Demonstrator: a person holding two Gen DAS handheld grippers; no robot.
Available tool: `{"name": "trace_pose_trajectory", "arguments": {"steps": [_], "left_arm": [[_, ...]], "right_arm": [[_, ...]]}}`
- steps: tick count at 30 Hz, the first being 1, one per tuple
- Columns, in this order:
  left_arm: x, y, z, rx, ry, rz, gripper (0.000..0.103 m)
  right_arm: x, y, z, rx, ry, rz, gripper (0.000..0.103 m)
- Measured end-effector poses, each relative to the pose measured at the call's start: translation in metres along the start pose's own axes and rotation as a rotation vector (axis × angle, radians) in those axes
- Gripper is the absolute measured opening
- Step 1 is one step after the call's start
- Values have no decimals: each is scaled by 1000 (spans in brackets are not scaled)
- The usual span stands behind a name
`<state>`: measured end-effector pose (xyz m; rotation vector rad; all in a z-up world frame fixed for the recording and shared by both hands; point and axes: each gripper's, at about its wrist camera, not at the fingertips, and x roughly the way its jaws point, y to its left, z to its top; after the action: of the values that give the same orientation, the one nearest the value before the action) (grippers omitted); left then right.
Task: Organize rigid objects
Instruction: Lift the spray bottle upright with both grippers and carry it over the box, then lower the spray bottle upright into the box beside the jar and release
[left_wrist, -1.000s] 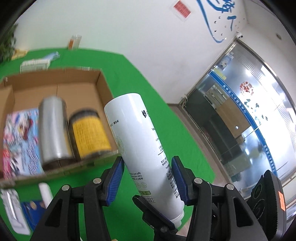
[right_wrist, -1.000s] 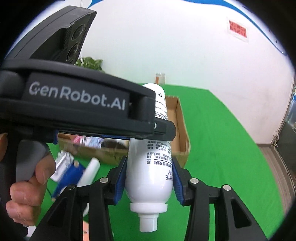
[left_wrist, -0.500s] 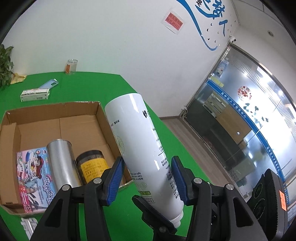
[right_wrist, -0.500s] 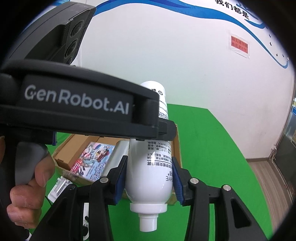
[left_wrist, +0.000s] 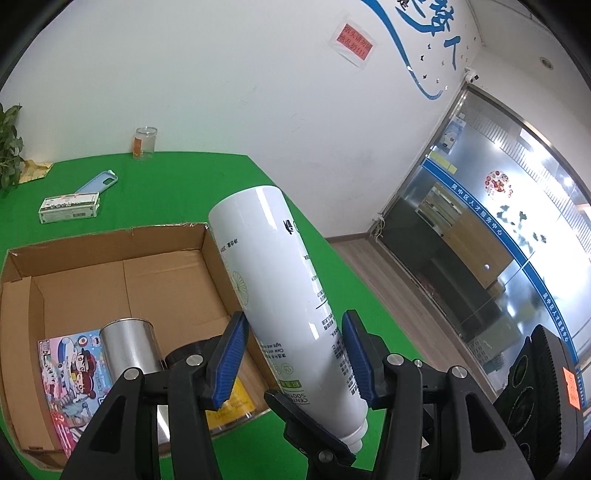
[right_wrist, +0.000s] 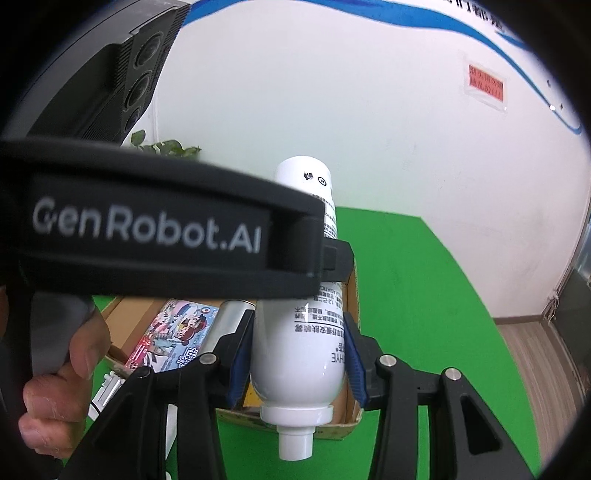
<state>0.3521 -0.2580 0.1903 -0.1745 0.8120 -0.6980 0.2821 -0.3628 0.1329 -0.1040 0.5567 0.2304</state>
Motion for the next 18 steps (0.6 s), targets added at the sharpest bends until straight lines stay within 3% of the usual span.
{"name": "trace_pose_trajectory", "arguments": {"steps": [8,18], "left_arm": [[75,44,8,-43,87,34,49],[191,101,-17,-124,287,28,49]], "right_arm": [[56,-28,-7,60,116,62,43],[120,-57,-56,117,267,79,43]]}}
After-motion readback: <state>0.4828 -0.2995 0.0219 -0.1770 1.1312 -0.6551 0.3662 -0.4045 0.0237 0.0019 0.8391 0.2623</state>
